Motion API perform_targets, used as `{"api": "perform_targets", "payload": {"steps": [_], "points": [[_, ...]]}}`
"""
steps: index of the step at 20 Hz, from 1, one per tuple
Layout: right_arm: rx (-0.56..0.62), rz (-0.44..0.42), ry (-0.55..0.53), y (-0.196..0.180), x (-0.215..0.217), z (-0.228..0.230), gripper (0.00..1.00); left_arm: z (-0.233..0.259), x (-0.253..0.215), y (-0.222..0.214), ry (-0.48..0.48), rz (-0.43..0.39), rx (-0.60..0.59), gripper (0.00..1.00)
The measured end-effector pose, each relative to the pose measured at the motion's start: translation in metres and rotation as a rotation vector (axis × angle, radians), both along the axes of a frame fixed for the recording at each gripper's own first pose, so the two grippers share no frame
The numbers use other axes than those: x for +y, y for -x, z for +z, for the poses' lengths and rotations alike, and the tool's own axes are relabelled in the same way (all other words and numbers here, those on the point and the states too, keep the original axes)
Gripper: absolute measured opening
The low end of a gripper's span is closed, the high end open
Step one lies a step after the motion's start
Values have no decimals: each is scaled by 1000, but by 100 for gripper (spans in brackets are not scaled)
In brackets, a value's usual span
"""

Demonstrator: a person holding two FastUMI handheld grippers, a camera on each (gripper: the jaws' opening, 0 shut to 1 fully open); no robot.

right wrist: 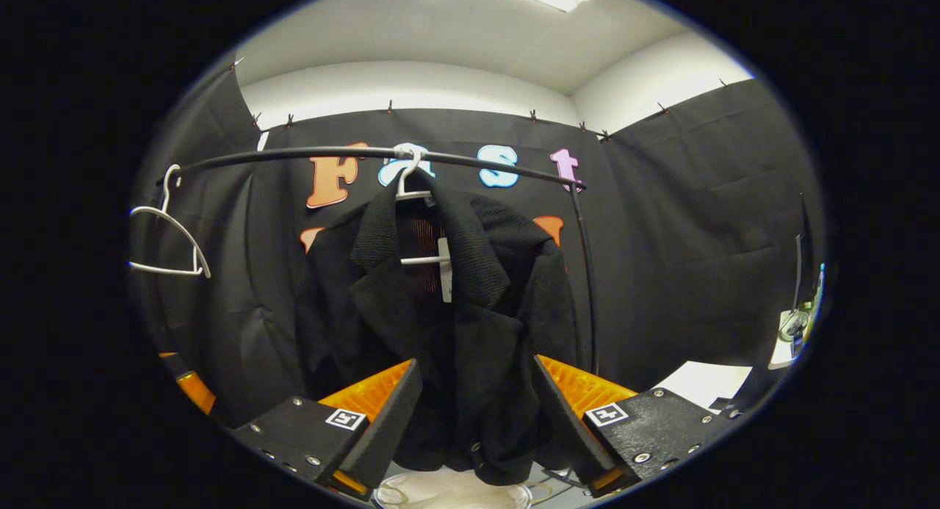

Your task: Grasp the clothes on the hanger with both hands and then place them into the laundry hamper below.

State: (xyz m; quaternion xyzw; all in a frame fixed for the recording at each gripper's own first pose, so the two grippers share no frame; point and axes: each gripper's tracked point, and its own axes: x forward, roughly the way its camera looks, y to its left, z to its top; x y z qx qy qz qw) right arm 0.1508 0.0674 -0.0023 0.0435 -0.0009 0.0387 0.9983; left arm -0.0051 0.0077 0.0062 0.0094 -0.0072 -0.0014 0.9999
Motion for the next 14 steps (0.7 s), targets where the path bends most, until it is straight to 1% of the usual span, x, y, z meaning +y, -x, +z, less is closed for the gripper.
{"api": "perform_targets", "payload": {"steps": [3, 4, 5, 6, 8, 9, 10, 11, 12, 14], "points": [[25, -25, -17, -49, 5, -15, 93, 2, 5, -6, -6, 13, -5, 100], [29, -30, -2, -67, 8, -21, 93, 2, 5, -9, -5, 15, -5, 96], [34, -28, 17, -83, 11, -27, 93, 2, 5, -13, -5, 17, -4, 100], [44, -21, 43, -96, 16, -36, 92, 1, 5, -15, -7, 18, -6, 96], [76, -36, 116, -125, 13, -57, 93, -1, 5, -20, -9, 22, 0, 96], [82, -56, 150, -136, 4, -66, 93, -3, 5, -22, -4, 23, 4, 96], [85, -60, 166, -139, -5, -71, 94, -4, 3, -25, 1, 20, 4, 100], [89, -51, 162, -141, -12, -75, 93, -6, 0, -30, 6, 15, 7, 100], [86, -53, 155, -145, -22, -73, 92, -8, -2, -35, 14, 8, 14, 96], [83, -82, 123, -143, -44, -60, 55, -12, -14, -48, 38, -18, 22, 96]]}}
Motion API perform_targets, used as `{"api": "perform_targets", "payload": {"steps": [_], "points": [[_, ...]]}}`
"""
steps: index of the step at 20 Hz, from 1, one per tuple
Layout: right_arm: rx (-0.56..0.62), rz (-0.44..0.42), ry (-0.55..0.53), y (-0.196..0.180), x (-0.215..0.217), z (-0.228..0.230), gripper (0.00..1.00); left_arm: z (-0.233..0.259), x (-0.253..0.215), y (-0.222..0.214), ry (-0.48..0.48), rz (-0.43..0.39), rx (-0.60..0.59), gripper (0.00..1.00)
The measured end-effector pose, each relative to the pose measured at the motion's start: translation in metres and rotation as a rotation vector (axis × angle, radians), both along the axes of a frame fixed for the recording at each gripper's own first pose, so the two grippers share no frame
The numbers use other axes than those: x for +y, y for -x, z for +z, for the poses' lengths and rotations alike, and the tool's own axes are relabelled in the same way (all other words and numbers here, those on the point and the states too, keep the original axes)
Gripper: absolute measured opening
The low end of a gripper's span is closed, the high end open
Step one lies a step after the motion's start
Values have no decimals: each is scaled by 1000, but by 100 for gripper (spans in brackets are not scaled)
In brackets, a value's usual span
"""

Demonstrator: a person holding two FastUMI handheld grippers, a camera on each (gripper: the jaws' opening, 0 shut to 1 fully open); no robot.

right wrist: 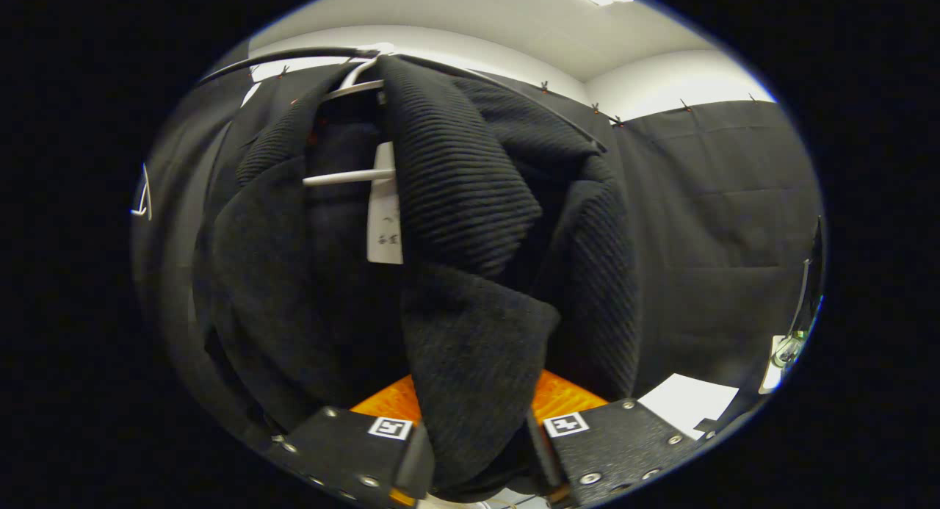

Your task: Grasp the clothes on the hanger with both hands and then place them into the laundry hamper below.

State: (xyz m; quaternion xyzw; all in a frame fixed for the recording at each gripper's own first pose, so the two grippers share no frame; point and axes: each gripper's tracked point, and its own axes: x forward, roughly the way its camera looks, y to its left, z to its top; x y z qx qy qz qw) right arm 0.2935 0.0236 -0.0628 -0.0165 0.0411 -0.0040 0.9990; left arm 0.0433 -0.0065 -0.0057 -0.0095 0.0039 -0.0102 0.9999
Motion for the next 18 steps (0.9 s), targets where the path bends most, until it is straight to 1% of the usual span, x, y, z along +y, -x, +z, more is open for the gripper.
{"api": "perform_targets", "payload": {"steps": [2, 3, 4, 5, 6, 7, 8, 9, 10, 11, 12, 13, 14, 15, 16, 17, 18], "points": [[-14, 6, -51, 10, -17, 9, 19, -2, -17, -19, 31, -40, 4, 96], [-24, 9, -59, 14, -23, 16, 20, -3, -28, -30, 44, -62, 6, 96], [-37, 14, -51, 18, -27, 24, 21, -4, -37, -42, 52, -83, 8, 100], [-50, 18, -38, 22, -33, 30, 18, -3, -45, -54, 52, -88, 4, 96], [-59, 32, -33, 27, -36, 37, 15, -2, -52, -66, 46, -88, -4, 100], [-64, 47, -32, 33, -37, 41, 15, -2, -62, -77, 42, -95, -12, 100], [-65, 59, -34, 37, -42, 45, 14, -3, -74, -89, 40, -112, -14, 96], [-66, 72, -37, 40, -44, 49, 14, -2, -85, -99, 41, -127, -18, 100], [-67, 86, -37, 42, -46, 52, 14, -3, -94, -108, 44, -135, -26, 100], [-70, 100, -36, 43, -47, 53, 14, -2, -98, -120, 50, -142, -36, 96], [-78, 117, -36, 44, -46, 54, 14, -4, -106, -133, 55, -148, -45, 100], [-80, 134, -34, 45, -45, 53, 14, -6, -114, -146, 54, -134, -54, 96], [-79, 148, -31, 46, -44, 52, 14, -7, -113, -159, 41, -93, -66, 93], [-83, 161, -32, 47, -43, 53, 14, -9, -107, -169, 15, -35, -74, 97], [-88, 172, -32, 47, -41, 55, 14, -13, -102, -178, -19, 25, -83, 97], [-92, 186, -32, 48, -40, 56, 14, -15, -101, -189, -48, 64, -93, 97], [-95, 196, -28, 47, -39, 56, 14, -18, -106, -199, -65, 73, -93, 97]]}}
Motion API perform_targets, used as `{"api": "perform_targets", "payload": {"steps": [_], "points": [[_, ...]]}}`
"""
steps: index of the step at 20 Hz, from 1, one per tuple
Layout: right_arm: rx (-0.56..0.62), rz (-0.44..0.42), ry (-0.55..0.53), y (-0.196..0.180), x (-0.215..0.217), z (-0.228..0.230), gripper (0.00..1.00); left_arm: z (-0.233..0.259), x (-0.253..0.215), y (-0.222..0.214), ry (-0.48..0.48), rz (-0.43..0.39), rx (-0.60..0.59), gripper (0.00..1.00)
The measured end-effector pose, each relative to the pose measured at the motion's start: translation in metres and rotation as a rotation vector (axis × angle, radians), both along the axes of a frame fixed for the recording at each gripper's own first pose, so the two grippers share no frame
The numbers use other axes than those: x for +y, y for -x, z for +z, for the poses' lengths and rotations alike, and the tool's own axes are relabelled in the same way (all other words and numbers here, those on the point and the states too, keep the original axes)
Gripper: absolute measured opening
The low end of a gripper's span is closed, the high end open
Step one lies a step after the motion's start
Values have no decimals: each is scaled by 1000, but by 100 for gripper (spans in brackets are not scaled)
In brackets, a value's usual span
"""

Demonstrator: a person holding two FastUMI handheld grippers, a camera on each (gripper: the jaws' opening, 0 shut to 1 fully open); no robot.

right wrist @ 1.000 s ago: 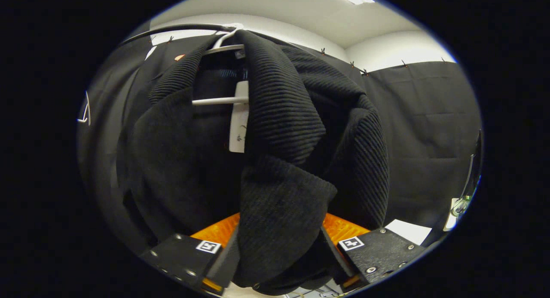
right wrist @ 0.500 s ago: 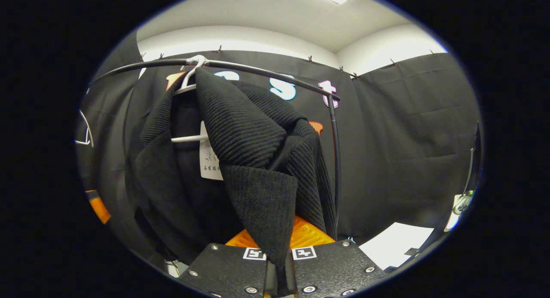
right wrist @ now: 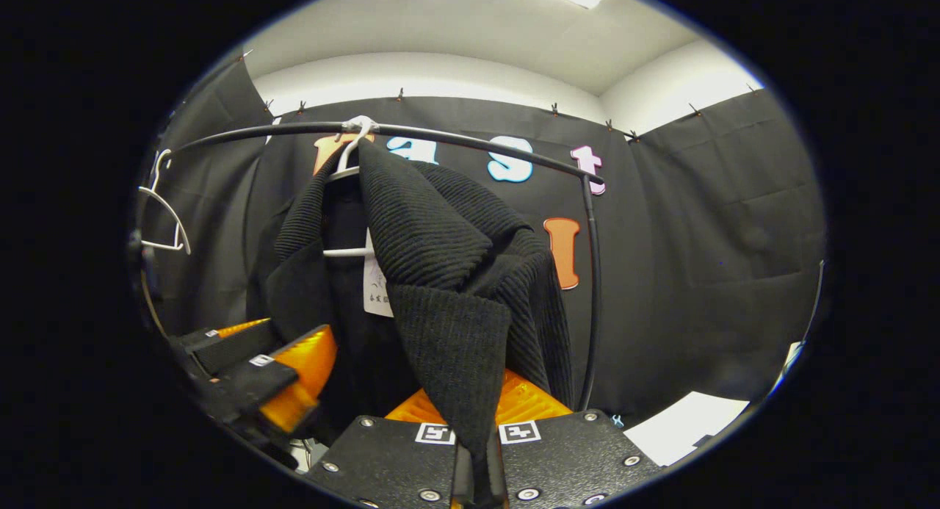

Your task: Grasp the clothes on the hanger with both hands and then place them into the laundry hamper below.

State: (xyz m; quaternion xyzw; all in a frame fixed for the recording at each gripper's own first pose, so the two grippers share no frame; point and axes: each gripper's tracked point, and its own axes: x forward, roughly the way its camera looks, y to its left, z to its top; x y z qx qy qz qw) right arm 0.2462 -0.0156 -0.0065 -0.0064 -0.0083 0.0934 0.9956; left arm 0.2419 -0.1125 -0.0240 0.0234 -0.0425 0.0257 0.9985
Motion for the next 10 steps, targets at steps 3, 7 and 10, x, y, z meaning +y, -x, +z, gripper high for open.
{"api": "perform_targets", "payload": {"steps": [3, 7, 10], "points": [[-4, 26, 17, -1, -3, -2, 14, -20, -21, -18, -20, -12, 17, 93], [-20, 37, 1, -5, -10, 5, 14, -26, 14, -28, -63, 117, 16, 96], [-32, 56, -3, -3, -13, 10, 15, -35, 58, -19, -113, 220, 24, 99]]}}
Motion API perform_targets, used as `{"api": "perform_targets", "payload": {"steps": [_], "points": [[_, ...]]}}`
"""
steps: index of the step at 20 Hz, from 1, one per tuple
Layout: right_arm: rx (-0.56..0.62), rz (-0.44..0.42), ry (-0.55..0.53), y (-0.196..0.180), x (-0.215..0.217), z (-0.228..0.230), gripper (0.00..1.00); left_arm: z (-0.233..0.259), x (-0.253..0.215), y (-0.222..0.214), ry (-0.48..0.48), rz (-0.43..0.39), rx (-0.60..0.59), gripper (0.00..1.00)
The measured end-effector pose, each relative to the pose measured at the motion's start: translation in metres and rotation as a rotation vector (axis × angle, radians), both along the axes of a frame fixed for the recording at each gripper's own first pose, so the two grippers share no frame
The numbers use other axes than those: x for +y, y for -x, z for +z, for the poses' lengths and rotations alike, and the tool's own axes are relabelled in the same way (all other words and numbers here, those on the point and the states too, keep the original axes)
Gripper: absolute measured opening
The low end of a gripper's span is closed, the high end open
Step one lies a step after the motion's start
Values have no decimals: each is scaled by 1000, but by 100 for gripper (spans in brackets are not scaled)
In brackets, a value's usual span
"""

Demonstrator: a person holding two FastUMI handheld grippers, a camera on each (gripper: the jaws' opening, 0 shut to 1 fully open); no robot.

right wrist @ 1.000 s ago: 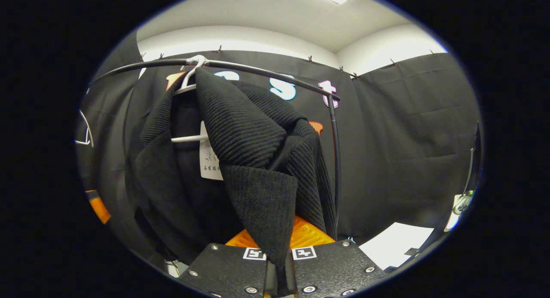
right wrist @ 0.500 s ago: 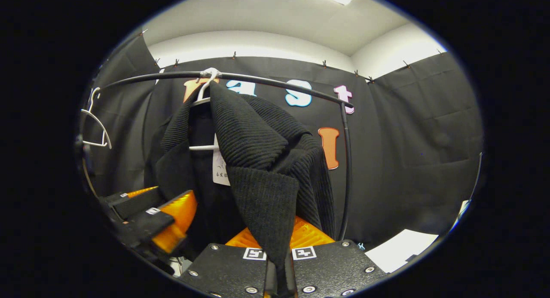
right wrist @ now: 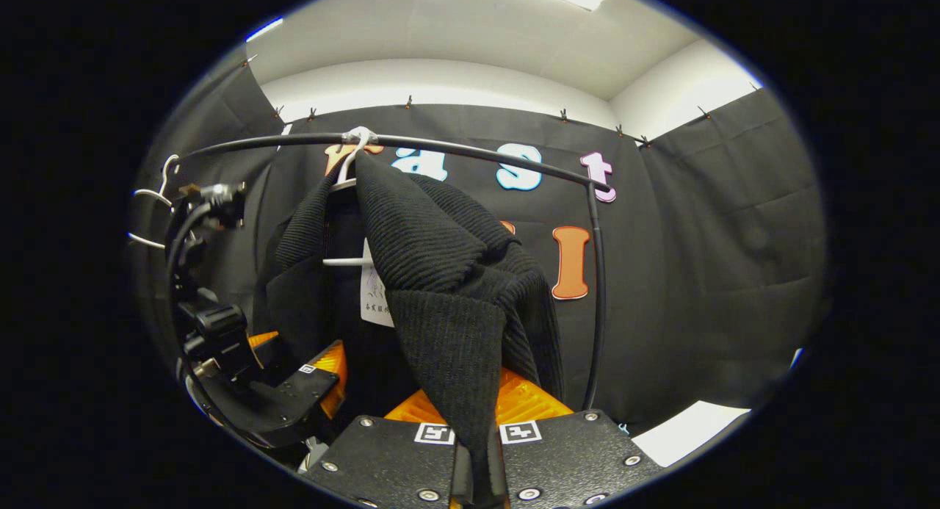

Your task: Grasp the clothes on the hanger with both hands and then place them into the laundry hamper below.

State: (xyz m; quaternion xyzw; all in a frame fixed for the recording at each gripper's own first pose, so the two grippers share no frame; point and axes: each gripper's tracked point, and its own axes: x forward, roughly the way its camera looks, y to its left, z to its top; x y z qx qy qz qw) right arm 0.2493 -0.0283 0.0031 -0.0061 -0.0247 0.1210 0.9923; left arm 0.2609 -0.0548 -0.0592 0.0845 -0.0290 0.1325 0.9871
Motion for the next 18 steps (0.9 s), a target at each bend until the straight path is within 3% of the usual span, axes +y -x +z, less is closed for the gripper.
{"api": "perform_targets", "payload": {"steps": [2, 3, 7, 10, 14, 16, 17, 18], "points": [[-11, 20, 2, 4, 3, 4, 15, 0, 24, 9, -1, 35, 6, 99], [-17, 28, 2, 7, 4, 7, 8, 2, 31, 13, 13, 26, 13, 91], [-33, 38, 6, 20, 10, 15, 8, 25, 46, 26, 19, -54, 5, 58], [-40, -21, 28, 27, 11, 17, 8, 30, 53, 37, 32, -111, 16, 17], [-37, -106, 4, 39, 21, 22, 7, 43, 45, 51, 49, -231, 28, 12], [-23, -123, -5, 51, 28, 23, 6, 46, 44, 59, 86, -277, 27, 14], [-20, -135, -2, 54, 29, 26, 12, 48, 48, 60, 102, -286, 19, 14], [-19, -152, 4, 57, 26, 29, 6, 48, 49, 59, 117, -302, 21, 14]]}}
